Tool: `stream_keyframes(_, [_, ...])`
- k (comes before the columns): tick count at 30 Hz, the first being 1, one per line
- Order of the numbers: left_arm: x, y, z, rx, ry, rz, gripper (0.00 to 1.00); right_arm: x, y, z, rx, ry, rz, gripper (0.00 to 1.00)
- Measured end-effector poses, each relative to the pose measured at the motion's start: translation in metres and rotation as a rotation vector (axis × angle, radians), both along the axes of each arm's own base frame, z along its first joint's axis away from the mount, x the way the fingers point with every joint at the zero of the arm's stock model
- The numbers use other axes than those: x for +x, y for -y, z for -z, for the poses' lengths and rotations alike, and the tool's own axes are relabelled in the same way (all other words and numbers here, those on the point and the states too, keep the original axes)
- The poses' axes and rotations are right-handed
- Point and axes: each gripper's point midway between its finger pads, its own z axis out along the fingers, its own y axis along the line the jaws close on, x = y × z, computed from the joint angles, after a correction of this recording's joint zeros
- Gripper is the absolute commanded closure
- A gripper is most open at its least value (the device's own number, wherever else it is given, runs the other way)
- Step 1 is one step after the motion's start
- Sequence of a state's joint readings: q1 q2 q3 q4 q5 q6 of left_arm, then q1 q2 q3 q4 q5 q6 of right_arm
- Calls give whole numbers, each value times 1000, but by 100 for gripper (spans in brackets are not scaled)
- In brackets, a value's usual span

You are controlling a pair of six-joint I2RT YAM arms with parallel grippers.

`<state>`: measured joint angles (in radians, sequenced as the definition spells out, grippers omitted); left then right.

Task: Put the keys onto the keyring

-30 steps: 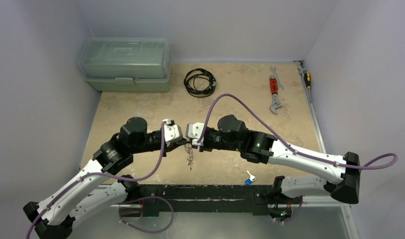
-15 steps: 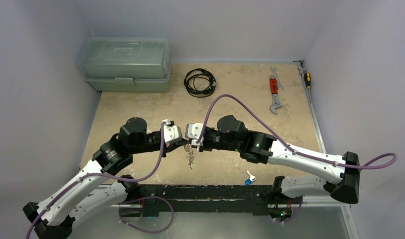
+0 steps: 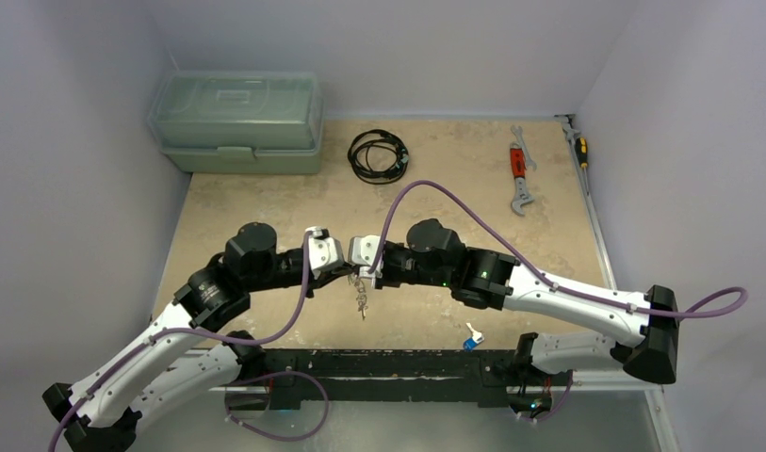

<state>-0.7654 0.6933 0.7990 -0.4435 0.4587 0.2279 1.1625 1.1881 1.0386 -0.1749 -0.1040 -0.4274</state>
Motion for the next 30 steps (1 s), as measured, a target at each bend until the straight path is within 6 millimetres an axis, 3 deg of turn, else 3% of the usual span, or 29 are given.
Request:
stream_keyframes(9, [1, -1, 1, 4, 1, -9, 99, 0, 0, 2, -8, -1, -4, 100])
stream_keyframes(14, [1, -2, -2, -4, 9, -14, 67, 0, 0, 4, 12, 9, 0, 100])
stream_keyframes(20, [-7, -2, -21, -67, 56, 9, 52, 0, 10, 11, 39, 29, 12, 100])
stream_keyframes(24, [-11, -5, -29, -92, 76, 15, 52, 4, 14, -5, 98, 76, 33, 100])
stream_keyframes(30, [-13, -7, -35, -112, 91, 12, 61, 5, 16, -27, 164, 124, 36, 100])
